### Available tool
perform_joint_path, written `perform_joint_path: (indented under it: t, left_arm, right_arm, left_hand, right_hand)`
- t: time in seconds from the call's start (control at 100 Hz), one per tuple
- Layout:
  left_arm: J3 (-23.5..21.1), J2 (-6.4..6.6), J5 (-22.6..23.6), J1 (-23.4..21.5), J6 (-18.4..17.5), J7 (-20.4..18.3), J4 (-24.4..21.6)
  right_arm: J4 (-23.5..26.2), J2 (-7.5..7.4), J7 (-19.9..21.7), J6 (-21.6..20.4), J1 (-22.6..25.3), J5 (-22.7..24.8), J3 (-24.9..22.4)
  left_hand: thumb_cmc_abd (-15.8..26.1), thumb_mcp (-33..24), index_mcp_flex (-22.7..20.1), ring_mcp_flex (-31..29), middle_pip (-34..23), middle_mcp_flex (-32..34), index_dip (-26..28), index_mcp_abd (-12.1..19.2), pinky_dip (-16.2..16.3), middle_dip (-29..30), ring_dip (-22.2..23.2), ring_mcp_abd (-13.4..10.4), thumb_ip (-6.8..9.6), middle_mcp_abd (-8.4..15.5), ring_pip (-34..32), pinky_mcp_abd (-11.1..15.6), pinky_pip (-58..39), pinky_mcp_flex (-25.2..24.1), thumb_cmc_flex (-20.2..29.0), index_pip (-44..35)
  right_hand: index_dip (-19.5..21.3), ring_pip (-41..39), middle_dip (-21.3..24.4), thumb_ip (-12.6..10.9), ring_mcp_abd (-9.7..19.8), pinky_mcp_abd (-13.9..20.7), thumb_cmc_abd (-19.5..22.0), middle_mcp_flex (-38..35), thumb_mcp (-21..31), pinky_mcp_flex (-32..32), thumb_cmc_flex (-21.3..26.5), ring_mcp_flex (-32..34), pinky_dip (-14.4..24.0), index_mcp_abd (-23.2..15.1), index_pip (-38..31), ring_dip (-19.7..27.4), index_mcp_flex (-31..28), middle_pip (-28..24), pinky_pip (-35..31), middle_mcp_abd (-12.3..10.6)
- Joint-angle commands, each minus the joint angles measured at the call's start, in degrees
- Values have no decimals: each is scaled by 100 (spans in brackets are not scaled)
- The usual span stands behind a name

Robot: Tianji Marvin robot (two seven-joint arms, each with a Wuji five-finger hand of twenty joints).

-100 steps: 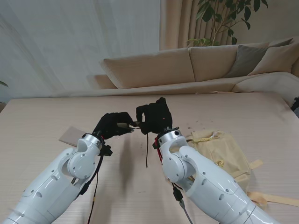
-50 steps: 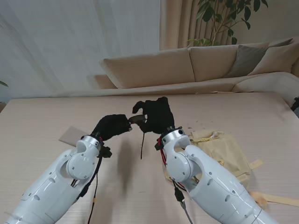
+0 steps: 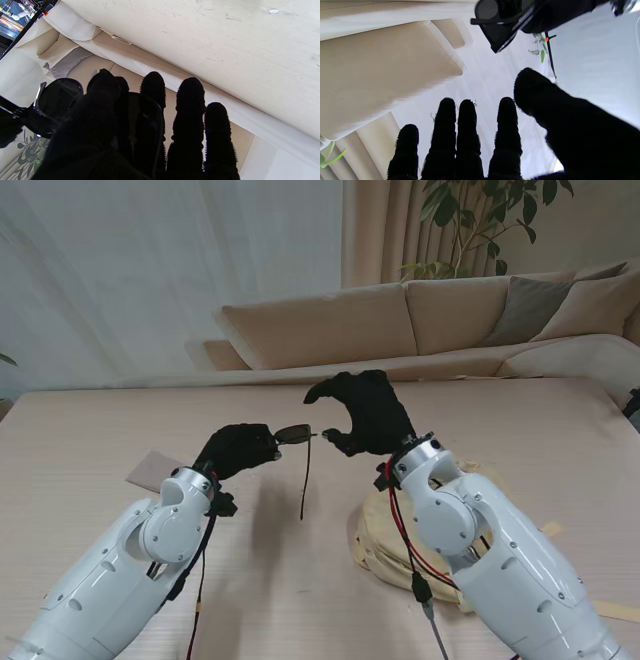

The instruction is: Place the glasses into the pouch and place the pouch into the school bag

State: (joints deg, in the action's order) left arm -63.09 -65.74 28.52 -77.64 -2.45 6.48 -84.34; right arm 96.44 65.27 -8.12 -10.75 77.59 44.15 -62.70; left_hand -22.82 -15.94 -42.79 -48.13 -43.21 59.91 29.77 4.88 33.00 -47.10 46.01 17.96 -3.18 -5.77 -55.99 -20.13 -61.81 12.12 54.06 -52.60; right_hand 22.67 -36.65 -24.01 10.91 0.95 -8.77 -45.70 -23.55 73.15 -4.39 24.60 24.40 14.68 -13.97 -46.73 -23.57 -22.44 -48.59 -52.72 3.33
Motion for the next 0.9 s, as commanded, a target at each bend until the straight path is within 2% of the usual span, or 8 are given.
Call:
perform_joint_path:
  t: [0.0, 0.12, 0.24, 0.33, 0.46, 0.55, 0.76, 0.89]
  left_arm:
    - [-35, 11, 54, -22, 7, -126, -105]
    - [-36, 2, 67, -27, 58, -99, -171]
    - [11, 35, 198, 1, 97, -190, -263]
    - [89, 32, 214, 43, 131, -199, -300]
    - [179, 74, 472, 65, 141, -263, -371]
    - [244, 71, 471, 87, 174, -271, -381]
    - [355, 66, 437, 121, 154, -294, -399]
    - [425, 78, 518, 151, 97, -309, -391]
  right_arm:
    - [9, -146, 49, -73, 58, 118, -72]
    - [59, -248, 204, -130, 133, 620, -144]
    - [212, -280, 427, 90, 200, 699, -8]
    - [241, -280, 343, 374, 167, 966, 240]
    - [336, -230, 162, 1002, 111, 1099, 612]
    - [402, -219, 264, 1374, 39, 1135, 805]
    - [360, -164, 294, 1922, -189, 1136, 1179]
    - [255, -114, 193, 2186, -353, 1123, 1408]
  left_hand:
    - [450, 68, -191, -168, -296, 263, 213, 100, 114, -164, 106, 53, -64, 90, -211, -119, -306, -28, 198, -184]
    - [439, 92, -200, -181, -393, 291, 226, 69, 126, -292, 201, 81, -46, 101, -303, -116, -324, -27, 225, -166]
    - [434, 134, -213, -246, -515, 335, 217, 132, 135, -435, 299, 30, -19, 194, -415, -81, -349, 25, 226, -134]
    - [388, 139, -265, -333, -676, 426, 159, 116, 177, -606, 435, 48, 20, 247, -572, -70, -444, 95, 236, -99]
    - [376, 147, -261, -404, -766, 472, 147, 138, 263, -747, 560, 10, 43, 324, -683, -2, -628, 168, 220, -110]
    - [357, 136, -270, -421, -754, 480, 135, 115, 336, -777, 596, 25, 46, 308, -691, -1, -764, 160, 228, -116]
    - [332, 123, -287, -456, -746, 502, 100, 57, 404, -794, 626, 53, 53, 287, -713, -23, -885, 190, 235, -116]
    - [327, 120, -273, -474, -750, 506, 111, 75, 423, -805, 642, 35, 57, 314, -734, -24, -912, 207, 225, -135]
  right_hand:
    - [-83, 207, 91, -271, 243, 121, -235, 334, 334, -100, 207, -297, -33, -129, -16, 104, 296, 107, 196, -264]
    - [-217, 540, 208, -196, 345, 77, -752, 1082, 391, -109, 75, -533, 81, 29, 1, 271, 1106, 268, 299, -394]
    - [-483, 709, 379, -111, 367, 76, -1030, 1380, 257, -141, -21, -737, 111, 265, 133, 359, 1745, 517, 535, -384]
    - [-907, 731, 540, -76, 375, 67, -1133, 1346, 222, -139, -111, -845, 243, 546, 603, 380, 1759, 884, 684, -342]
    - [-1005, 703, 555, -69, 359, 51, -1246, 1338, 275, -147, -13, -879, 297, 899, 770, 370, 1761, 952, 775, -248]
    - [-1019, 701, 562, -93, 379, 51, -1207, 1349, 335, -161, 137, -899, 312, 1007, 793, 369, 1758, 973, 815, -248]
    - [-725, 600, 388, -161, 345, 37, -1153, 1367, 497, -145, 454, -816, 468, 998, 45, 324, 1739, 565, 821, -218]
    - [-600, 458, 188, -190, 243, 16, -1085, 1295, 558, -111, 509, -654, 532, 1027, -381, 256, 1246, 24, 714, -116]
